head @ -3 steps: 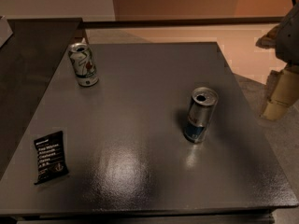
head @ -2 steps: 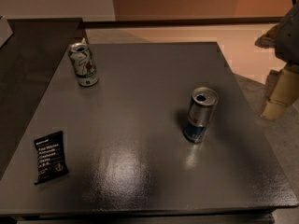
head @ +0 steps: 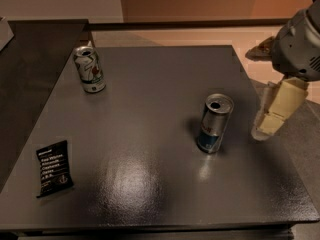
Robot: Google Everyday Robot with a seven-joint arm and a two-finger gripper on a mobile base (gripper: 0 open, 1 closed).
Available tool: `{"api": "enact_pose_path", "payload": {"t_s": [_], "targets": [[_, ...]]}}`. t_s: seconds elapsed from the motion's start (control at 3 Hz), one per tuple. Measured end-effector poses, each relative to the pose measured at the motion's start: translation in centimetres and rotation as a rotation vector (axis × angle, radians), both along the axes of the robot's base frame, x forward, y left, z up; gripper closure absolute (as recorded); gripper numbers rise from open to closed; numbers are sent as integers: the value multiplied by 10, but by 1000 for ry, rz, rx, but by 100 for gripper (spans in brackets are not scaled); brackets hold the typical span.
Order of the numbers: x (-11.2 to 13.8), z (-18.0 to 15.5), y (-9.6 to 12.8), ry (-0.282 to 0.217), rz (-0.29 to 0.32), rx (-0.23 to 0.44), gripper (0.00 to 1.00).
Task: Move redbull can near rxbar chocolate
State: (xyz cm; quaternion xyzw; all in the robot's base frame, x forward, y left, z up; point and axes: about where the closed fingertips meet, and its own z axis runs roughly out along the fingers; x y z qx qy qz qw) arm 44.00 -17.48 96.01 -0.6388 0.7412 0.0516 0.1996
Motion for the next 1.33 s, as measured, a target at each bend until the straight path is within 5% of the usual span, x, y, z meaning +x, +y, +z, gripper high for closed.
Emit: {"api": "enact_pose_path", "payload": {"t_s": [0.67,1.33], "targets": [[4,-28,55,74,153,168,2],[-18,-34,75,133,228,234,47]]}}
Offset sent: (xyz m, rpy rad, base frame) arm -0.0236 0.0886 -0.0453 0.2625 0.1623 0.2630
